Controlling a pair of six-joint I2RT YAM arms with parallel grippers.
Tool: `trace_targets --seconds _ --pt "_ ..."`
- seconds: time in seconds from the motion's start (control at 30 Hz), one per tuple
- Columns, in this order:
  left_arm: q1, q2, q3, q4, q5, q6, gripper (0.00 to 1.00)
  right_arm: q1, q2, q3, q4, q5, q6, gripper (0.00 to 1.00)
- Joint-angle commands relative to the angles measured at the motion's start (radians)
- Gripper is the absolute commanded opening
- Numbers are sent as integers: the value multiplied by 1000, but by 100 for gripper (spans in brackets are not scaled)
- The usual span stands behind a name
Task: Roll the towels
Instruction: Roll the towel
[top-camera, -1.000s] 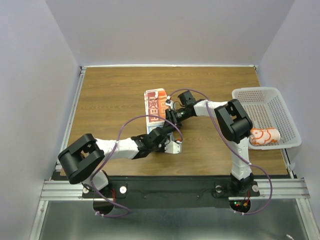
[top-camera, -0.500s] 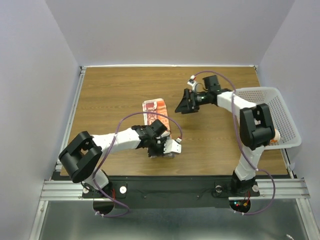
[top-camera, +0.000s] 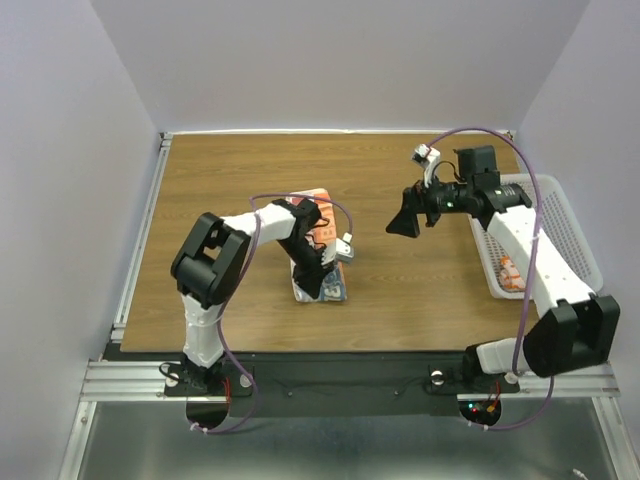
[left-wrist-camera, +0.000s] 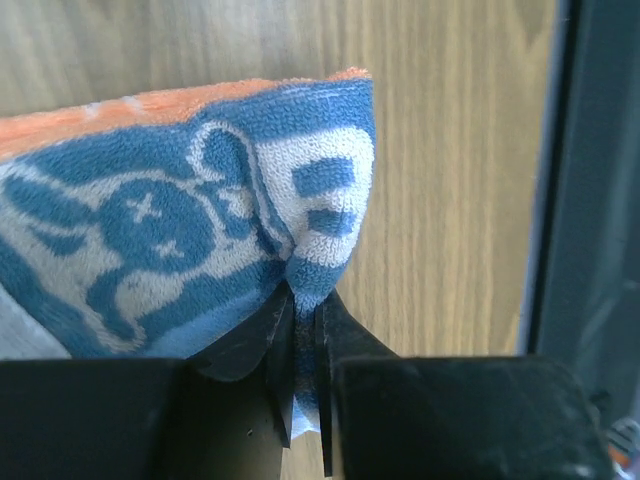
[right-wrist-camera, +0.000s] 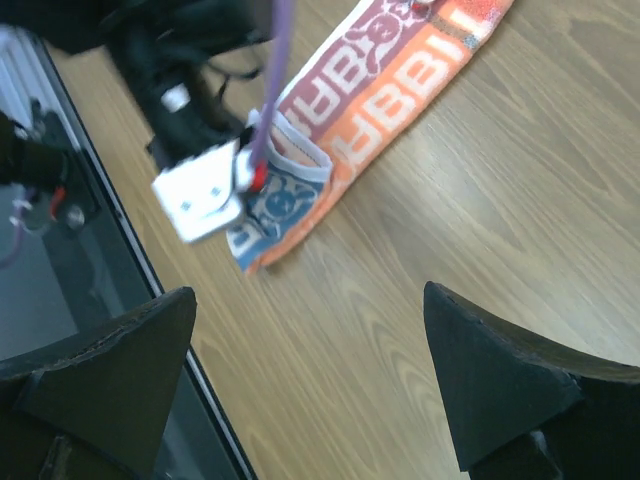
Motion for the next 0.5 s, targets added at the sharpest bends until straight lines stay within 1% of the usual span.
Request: trace_targets --seconds 0.0,0.07,0.1,0.13,0.2,0.23,0.3,0.33,0.4,0.47 --pt "47 139 71 -229 138 134 22 14 -112 -13 -205 62 -260 100" --pt "73 189 112 -245 152 145 23 86 -138 -23 -233 130 -307 100" --pt "81 238 126 -251 156 148 24 130 -158 -32 -236 172 -311 100" --pt "90 262 164 -269 163 151 24 198 -163 -55 -236 221 -325 100" --pt "112 333 210 -307 173 172 25 226 -145 -75 -218 228 -331 100" --pt "118 353 257 -326 179 177 26 284 -132 -92 -204 272 -337 100" --pt "133 393 296 -350 184 171 26 373 -111 -110 -157 366 -350 100" --pt "136 402 310 -351 184 165 26 445 -67 -112 -114 433 -354 100" --pt "141 423 345 -351 183 153 26 502 -18 -98 -68 479 -342 100" --pt "143 434 365 -351 175 145 27 575 29 -101 27 536 -321 100"
